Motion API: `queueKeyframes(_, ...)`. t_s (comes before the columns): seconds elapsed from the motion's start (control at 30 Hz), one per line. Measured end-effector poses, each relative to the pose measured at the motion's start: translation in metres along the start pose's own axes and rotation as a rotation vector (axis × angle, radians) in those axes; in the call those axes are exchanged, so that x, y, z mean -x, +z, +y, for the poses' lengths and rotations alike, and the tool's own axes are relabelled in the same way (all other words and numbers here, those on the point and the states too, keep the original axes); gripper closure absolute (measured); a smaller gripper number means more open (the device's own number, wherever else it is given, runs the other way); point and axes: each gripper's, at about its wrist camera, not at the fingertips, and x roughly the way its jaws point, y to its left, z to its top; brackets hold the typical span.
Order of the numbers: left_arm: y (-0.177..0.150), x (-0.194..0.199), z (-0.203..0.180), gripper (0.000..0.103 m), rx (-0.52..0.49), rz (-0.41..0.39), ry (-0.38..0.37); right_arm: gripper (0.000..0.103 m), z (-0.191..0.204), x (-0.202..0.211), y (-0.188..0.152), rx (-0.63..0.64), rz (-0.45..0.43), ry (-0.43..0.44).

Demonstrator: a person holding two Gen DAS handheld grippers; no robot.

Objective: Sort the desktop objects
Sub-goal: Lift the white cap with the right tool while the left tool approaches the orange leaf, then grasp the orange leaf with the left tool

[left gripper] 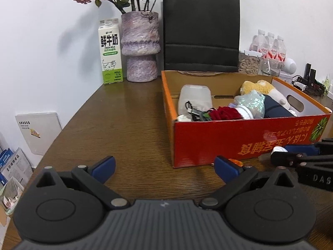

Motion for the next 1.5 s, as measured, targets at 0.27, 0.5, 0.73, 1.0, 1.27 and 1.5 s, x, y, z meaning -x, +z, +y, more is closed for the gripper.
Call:
queueKeyframes(0.27, 0.001, -0.007, -0.033, 0.000, -0.023, 0.028, -0.004, 0.076, -0.030, 0.008, -0.003, -0.016, -0.018, -0.034)
queueKeyframes(0.5, 0.001, -0.013, -0.050, 0.000, -0.029, 0.041, -0.011, 0.076, -0.049, 0.012, -0.006, -0.028, -0.025, -0.047)
queueKeyframes(0.73, 0.002, -0.016, -0.058, 0.000, -0.026, 0.047, -0.011, 0.076, -0.060, 0.017, -0.007, -0.030, -0.036, -0.059)
queueKeyframes(1.0, 0.004, -0.024, -0.058, 0.011, -0.011, 0.070, -0.023, 0.076, -0.062, 0.017, -0.009, -0.033, -0.036, -0.059)
queueKeyframes(1.27, 0.004, -0.029, -0.065, 0.024, -0.034, 0.096, -0.044, 0.076, -0.061, 0.017, -0.009, -0.030, -0.036, -0.055)
queueKeyframes(1.5, 0.003, -0.027, -0.069, 0.048, -0.037, 0.110, -0.067, 0.076, -0.060, 0.017, -0.010, -0.030, -0.033, -0.055)
